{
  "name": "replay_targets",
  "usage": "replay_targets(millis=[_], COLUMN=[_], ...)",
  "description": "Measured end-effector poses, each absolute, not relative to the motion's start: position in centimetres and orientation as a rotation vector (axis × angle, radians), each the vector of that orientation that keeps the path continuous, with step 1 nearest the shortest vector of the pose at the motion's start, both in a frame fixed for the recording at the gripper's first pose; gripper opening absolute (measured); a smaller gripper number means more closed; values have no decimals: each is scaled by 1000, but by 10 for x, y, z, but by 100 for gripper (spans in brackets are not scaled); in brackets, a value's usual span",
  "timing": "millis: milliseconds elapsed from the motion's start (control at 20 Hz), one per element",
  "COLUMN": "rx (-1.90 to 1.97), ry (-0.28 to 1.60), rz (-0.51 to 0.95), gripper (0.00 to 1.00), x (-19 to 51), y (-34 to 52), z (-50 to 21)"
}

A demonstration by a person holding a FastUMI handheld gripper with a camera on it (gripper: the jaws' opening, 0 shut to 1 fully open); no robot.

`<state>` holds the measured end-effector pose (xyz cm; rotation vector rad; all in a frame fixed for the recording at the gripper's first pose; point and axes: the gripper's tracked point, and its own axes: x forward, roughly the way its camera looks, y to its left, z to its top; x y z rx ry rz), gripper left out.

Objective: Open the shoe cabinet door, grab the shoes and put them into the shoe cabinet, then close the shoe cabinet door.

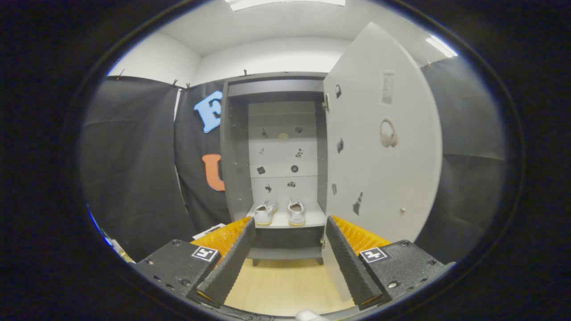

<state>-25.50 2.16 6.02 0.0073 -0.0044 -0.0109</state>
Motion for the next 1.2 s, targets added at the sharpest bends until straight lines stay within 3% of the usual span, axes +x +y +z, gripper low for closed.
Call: replay_targets(millis=[550,800,1200], rx=[1,7,14], ry=[-10,10,52], rz=[-161,-237,-143], gripper=[100,100,100], x=[-333,-312,-245], y=[-117,-198,-220], z=[59,53,42])
